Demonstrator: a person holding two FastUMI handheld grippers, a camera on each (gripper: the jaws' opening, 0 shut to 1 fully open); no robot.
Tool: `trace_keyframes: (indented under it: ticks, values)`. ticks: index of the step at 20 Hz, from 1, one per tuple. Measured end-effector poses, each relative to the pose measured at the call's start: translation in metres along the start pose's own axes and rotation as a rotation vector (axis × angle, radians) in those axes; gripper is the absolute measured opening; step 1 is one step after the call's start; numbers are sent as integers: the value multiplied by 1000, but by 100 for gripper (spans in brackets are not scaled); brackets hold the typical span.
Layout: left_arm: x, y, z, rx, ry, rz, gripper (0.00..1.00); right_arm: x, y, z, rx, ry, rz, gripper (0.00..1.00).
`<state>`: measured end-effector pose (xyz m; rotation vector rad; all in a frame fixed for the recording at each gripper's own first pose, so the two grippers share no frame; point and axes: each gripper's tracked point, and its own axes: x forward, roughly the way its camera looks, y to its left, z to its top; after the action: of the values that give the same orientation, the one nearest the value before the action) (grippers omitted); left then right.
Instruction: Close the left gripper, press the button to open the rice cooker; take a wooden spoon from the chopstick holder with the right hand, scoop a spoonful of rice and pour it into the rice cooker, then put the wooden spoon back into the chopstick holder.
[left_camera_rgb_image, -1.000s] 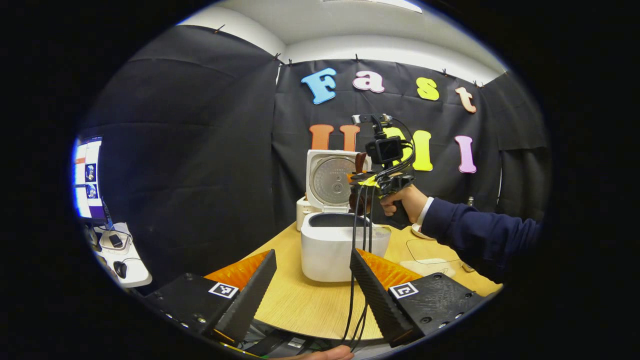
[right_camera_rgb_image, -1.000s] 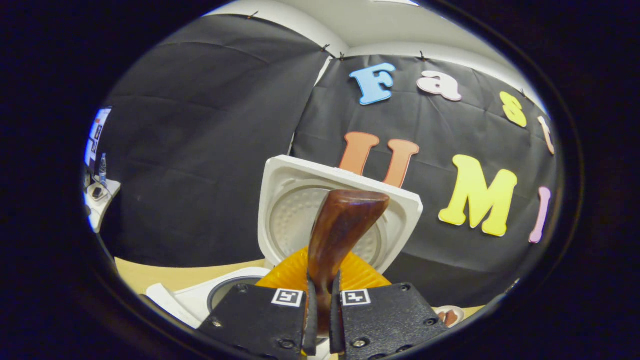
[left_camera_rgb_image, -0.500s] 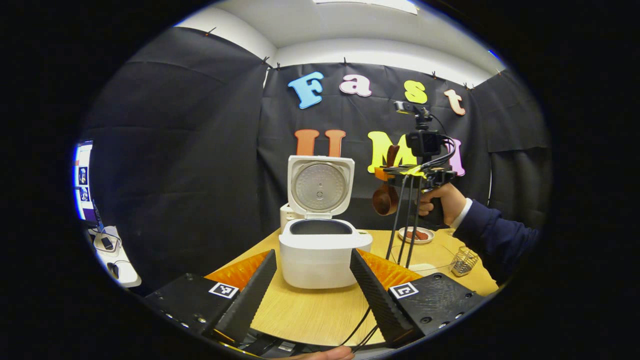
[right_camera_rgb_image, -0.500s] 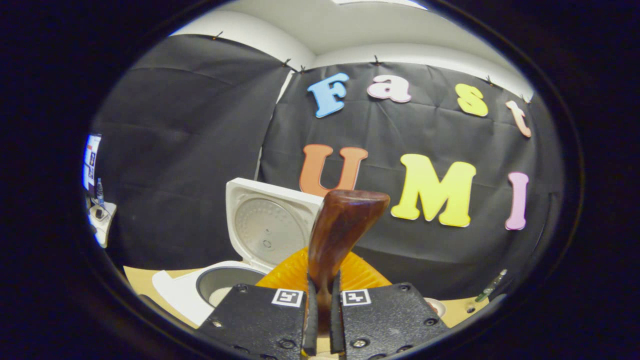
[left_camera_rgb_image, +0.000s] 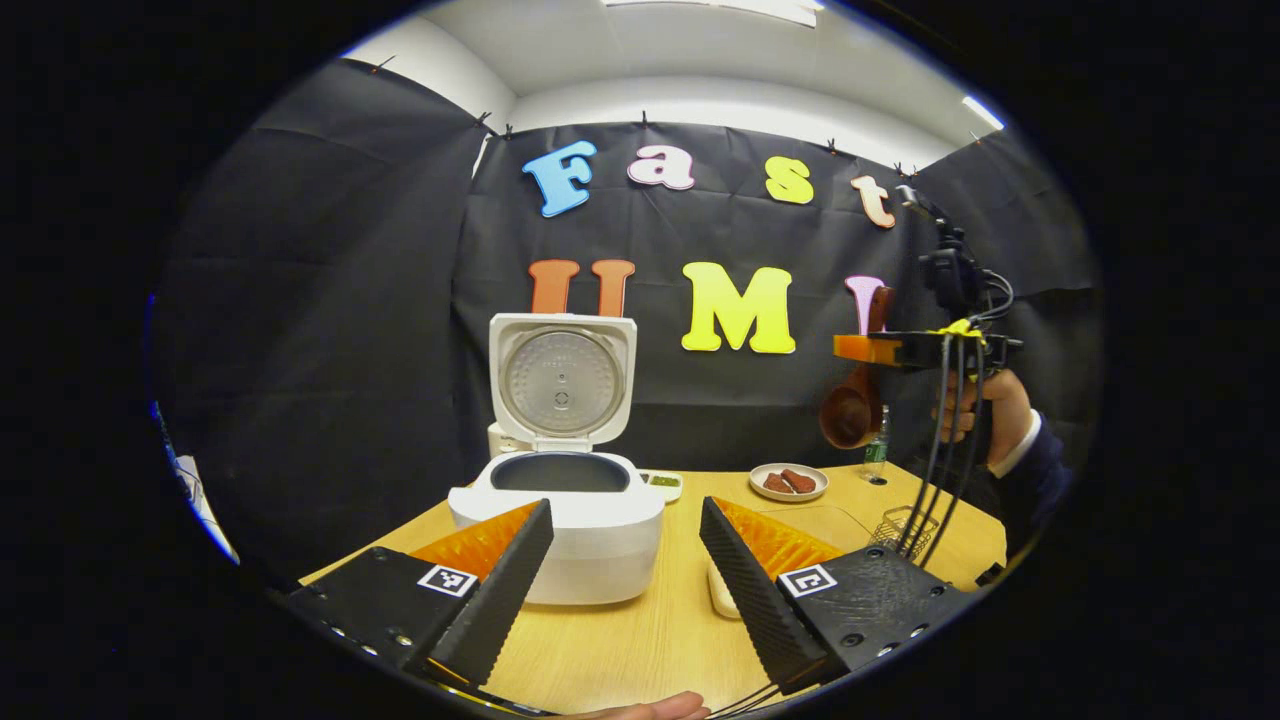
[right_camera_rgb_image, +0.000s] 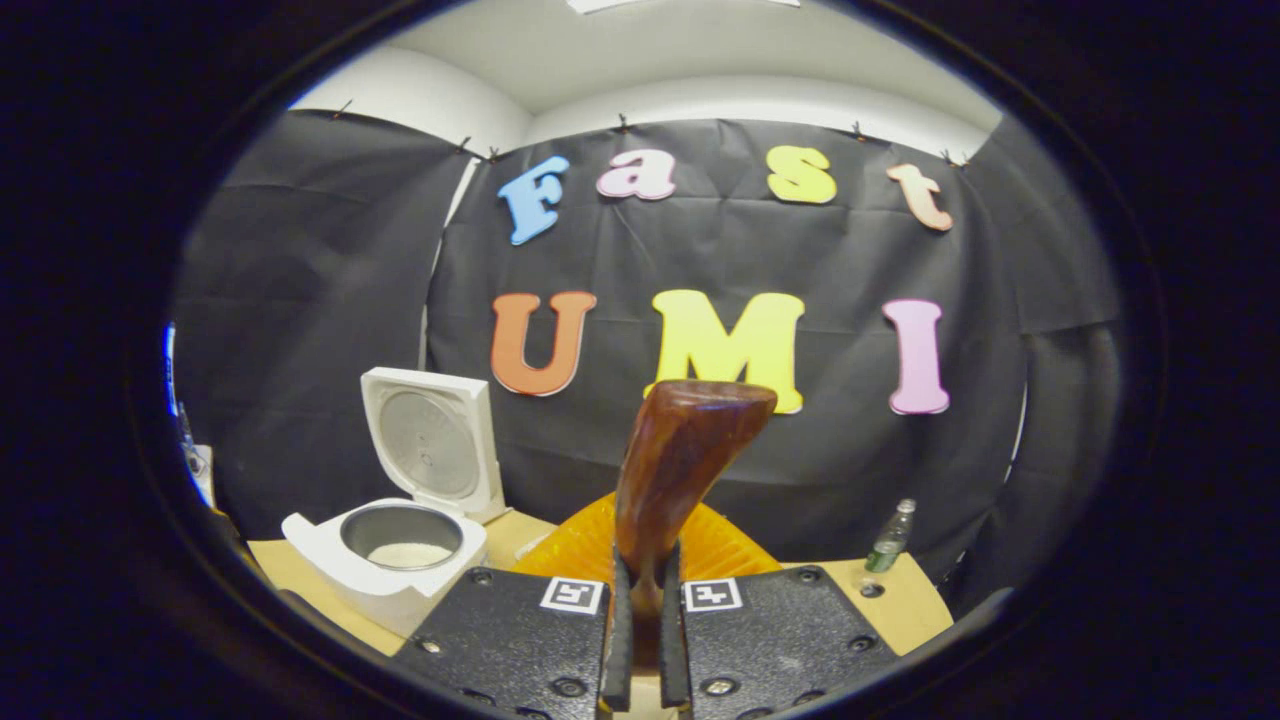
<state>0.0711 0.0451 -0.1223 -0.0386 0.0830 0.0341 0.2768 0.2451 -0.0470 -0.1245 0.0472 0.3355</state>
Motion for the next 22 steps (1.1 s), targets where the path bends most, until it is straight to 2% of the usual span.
trace_keyframes:
  ticks: [4, 9, 16, 22]
  values:
    - [17, -28, 2, 15, -17, -40, 94, -30, -74, -8, 7, -8, -146, 16]
    - [31, -44, 11, 38, -53, -52, 94, -59, -115, -47, 57, 52, -187, 17]
    - [35, -67, 20, 33, -68, -74, 94, -53, -141, -136, 136, 181, -203, 17]
    - [36, -66, 18, 34, -60, -60, 94, -36, -136, -186, 200, 254, -168, 18]
